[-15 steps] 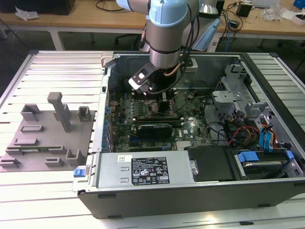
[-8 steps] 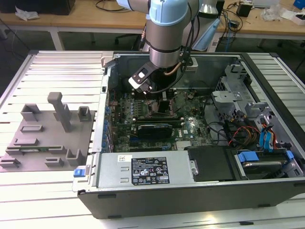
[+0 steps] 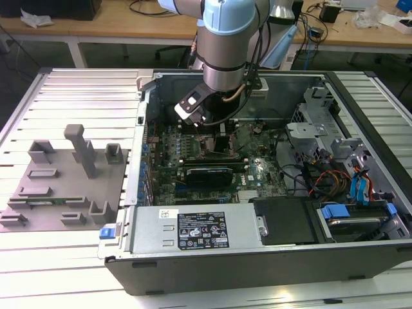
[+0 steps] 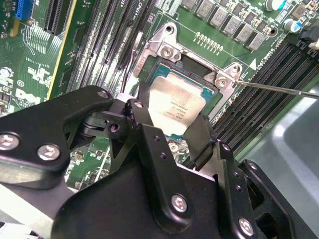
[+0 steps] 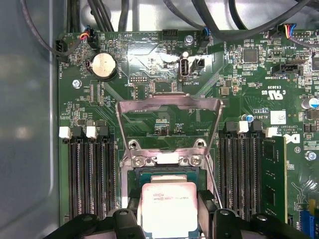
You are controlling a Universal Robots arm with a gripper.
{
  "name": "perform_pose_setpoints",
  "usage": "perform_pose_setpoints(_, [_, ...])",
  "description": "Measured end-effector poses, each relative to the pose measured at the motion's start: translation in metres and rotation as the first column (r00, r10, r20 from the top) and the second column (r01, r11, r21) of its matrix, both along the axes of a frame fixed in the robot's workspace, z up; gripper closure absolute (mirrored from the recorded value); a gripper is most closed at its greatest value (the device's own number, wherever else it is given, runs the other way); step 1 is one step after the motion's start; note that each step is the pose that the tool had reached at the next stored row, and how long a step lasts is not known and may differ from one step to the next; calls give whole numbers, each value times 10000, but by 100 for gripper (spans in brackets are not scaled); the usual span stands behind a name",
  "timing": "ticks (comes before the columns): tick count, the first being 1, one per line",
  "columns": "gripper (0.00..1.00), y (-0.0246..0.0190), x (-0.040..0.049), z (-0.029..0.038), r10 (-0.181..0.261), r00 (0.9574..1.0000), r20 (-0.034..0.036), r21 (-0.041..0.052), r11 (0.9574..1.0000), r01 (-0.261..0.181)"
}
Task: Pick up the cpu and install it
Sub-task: 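Place the cpu into insertion slot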
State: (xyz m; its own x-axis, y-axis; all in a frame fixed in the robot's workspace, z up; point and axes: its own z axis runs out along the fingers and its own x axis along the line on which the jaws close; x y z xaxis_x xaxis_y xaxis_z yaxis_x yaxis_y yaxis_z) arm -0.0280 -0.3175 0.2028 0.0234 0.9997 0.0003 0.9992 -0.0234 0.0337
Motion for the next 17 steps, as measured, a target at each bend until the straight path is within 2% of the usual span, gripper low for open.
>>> perform_pose_setpoints(17, [47,2,1,-41,1,10000,0,-2,10000,-1])
